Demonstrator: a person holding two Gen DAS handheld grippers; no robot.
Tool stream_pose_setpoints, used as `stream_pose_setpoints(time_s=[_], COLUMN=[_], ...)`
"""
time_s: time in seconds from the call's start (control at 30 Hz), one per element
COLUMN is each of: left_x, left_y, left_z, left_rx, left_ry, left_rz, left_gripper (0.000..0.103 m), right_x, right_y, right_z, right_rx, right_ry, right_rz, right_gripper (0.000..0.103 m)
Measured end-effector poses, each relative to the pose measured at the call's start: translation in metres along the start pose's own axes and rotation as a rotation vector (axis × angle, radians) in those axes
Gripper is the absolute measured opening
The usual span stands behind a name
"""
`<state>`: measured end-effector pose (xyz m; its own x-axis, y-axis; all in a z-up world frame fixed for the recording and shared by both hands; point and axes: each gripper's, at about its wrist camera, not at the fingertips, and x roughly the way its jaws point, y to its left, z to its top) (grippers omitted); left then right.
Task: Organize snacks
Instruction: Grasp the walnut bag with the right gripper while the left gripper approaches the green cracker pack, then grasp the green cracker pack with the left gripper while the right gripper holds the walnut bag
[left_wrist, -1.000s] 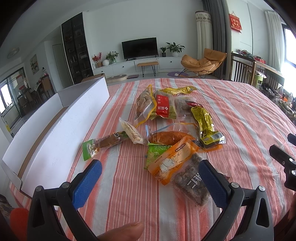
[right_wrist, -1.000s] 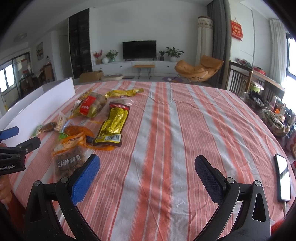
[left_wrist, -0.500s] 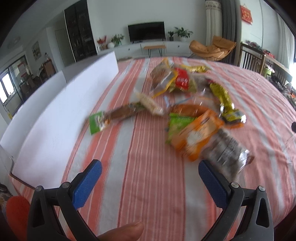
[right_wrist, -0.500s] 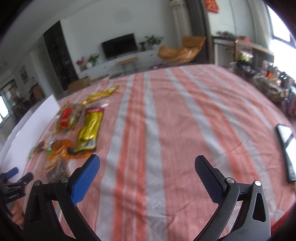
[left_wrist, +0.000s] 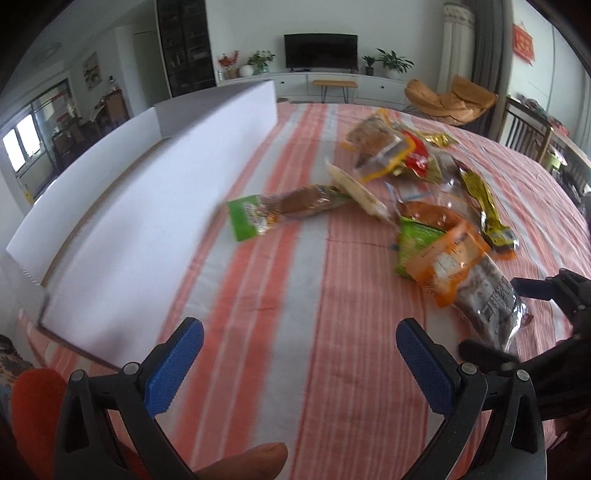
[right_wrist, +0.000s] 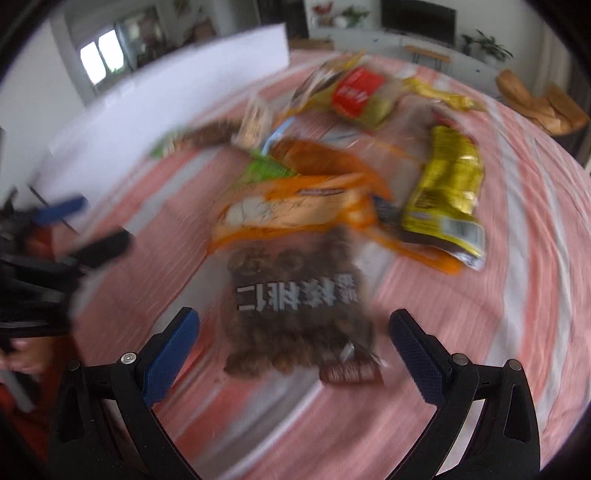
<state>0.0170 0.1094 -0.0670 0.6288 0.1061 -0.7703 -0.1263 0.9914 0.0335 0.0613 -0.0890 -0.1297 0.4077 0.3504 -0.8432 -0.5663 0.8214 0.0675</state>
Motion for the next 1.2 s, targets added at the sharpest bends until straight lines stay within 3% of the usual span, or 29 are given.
stream_pose_setpoints(time_s=[0.03, 0.17, 0.23, 0.43, 0.6, 0.83, 0.97, 1.2], left_x=[-0.001, 0.003, 0.007, 0.013, 0.024, 0.038, 0.040, 0.045], left_y=[0.002, 0.001, -0.003, -0.019, -0.030, -0.047, -0.045, -0.039], left_z=[0.000, -0.003, -0.004, -0.007, -0.009, -0.006, -0.003, -0.002], left_rx=[-0.002, 0.009, 0.014, 0.063, 0.099, 0.154, 0.133, 0.102], left_ry=[-0.003, 0.003, 0.014, 0.029, 0.067, 0.080, 0.092, 0.110], left_rz=[0.005, 0.019, 0.015, 0.010, -0.009, -0.009, -0.027, -0.071], left_gripper=[0.103, 0.103, 0.103, 0.103, 0.103, 0.103, 0.103, 0.103], right_x=[0.006, 0.005, 0.004, -0.017, -0.035, -0.061, -0.057, -0.045], right_y=[0.008, 0.001, -0.004, -0.018, -0.038, -0.122, -0.144, -0.139], right_z=[0.002, -0.001, -0.002, -0.023, -0.041, -0.064, -0.067, -0.059], right_rx=[-0.045, -0.013, -0.004, 0.044, 0.137, 0.355, 0.427, 0.424], right_ry=[0.021, 0.023, 0.005, 0.008, 0.020, -0.050, -0.062, -0.086], right_rz=[-0.052, -0.061, -0.080, -0.086, -0.126, -0.357, -0.362, -0.373], right_gripper=[0.103, 0.100, 0.083, 0.078, 0.078, 0.080, 0.087, 0.100])
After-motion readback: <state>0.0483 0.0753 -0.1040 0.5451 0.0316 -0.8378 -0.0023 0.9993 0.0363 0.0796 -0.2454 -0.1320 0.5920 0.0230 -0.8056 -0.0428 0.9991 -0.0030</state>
